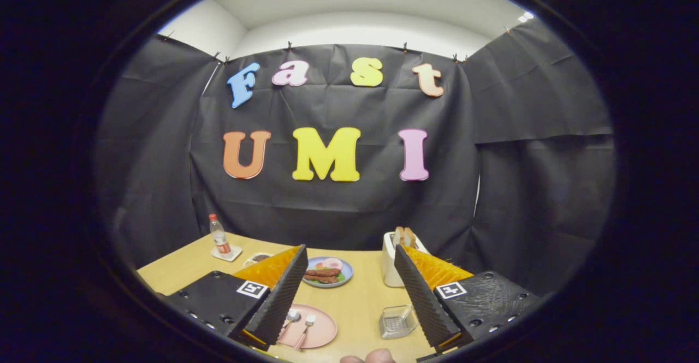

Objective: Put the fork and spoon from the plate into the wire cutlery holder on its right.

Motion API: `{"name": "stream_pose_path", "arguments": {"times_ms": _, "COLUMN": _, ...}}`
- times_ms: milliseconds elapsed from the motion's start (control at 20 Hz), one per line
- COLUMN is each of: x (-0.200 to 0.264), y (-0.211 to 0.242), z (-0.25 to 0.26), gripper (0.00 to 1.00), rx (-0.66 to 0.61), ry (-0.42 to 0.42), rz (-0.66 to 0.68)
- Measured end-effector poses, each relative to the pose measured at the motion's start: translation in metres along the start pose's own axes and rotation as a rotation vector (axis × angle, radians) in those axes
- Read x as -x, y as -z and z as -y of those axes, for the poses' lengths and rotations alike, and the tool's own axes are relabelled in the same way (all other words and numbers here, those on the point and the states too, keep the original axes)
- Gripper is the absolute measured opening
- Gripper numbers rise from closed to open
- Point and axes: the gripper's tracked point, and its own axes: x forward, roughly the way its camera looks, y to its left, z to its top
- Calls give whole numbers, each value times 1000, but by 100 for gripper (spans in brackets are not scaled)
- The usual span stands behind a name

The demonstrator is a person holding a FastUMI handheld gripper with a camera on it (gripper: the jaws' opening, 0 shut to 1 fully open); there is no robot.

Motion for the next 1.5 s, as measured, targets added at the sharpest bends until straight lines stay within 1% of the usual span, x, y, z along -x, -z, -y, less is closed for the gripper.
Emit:
{"name": "stream_pose_path", "arguments": {"times_ms": 300, "x": -14, "y": 74, "z": -32, "gripper": 95, "rx": 14, "ry": -41, "rz": -186}}
{"name": "stream_pose_path", "arguments": {"times_ms": 500, "x": -21, "y": 141, "z": -50, "gripper": 96, "rx": -5, "ry": -56, "rz": -375}}
{"name": "stream_pose_path", "arguments": {"times_ms": 900, "x": -26, "y": 236, "z": -73, "gripper": 96, "rx": 6, "ry": -39, "rz": -656}}
{"name": "stream_pose_path", "arguments": {"times_ms": 1200, "x": -40, "y": 285, "z": -83, "gripper": 95, "rx": 23, "ry": -6, "rz": -789}}
{"name": "stream_pose_path", "arguments": {"times_ms": 1300, "x": -42, "y": 296, "z": -81, "gripper": 87, "rx": 33, "ry": 13, "rz": -829}}
{"name": "stream_pose_path", "arguments": {"times_ms": 1350, "x": -42, "y": 302, "z": -83, "gripper": 80, "rx": 29, "ry": 14, "rz": -848}}
{"name": "stream_pose_path", "arguments": {"times_ms": 1500, "x": -41, "y": 317, "z": -85, "gripper": 64, "rx": 37, "ry": 8, "rz": -904}}
